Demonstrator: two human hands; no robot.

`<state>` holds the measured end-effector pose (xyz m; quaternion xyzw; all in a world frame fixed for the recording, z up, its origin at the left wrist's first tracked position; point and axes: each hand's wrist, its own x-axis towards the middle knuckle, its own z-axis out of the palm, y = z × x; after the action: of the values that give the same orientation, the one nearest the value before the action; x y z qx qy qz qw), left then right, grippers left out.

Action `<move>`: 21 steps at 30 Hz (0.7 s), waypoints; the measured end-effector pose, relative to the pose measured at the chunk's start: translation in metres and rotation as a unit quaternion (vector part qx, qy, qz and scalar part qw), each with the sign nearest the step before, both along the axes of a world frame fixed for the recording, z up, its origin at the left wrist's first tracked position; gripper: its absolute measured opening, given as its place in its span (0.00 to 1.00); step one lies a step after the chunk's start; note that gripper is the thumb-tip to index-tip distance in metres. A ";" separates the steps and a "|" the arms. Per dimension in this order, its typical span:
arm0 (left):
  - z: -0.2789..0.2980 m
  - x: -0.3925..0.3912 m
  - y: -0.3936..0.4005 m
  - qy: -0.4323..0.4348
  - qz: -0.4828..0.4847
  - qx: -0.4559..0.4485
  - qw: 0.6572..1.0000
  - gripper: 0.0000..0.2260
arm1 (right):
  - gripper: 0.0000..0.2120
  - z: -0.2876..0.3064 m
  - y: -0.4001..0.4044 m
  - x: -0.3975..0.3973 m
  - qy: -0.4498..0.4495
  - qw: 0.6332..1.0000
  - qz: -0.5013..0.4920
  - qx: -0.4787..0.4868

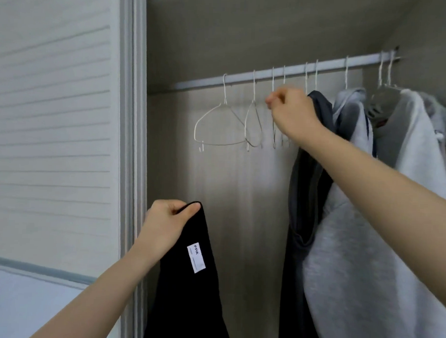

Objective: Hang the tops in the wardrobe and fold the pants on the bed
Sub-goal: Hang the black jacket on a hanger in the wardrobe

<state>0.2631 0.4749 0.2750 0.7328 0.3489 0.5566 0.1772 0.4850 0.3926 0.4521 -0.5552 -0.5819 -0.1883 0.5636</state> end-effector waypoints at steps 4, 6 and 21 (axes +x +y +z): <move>-0.003 0.001 0.022 0.038 0.056 0.029 0.997 0.24 | 0.13 0.038 0.044 0.027 0.009 0.988 -0.113 -0.104; -0.004 0.000 0.028 0.049 0.068 0.036 0.996 0.24 | 0.18 0.040 0.056 0.036 0.031 0.975 -0.175 -0.134; -0.017 0.004 0.053 0.081 0.010 0.041 0.996 0.25 | 0.23 0.024 0.081 0.100 0.160 0.967 -0.165 -0.106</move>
<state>0.2671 0.5274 0.2580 0.7789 0.3460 0.5108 0.1122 0.5851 0.4740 0.4760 -0.7229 -0.4011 -0.1250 0.5486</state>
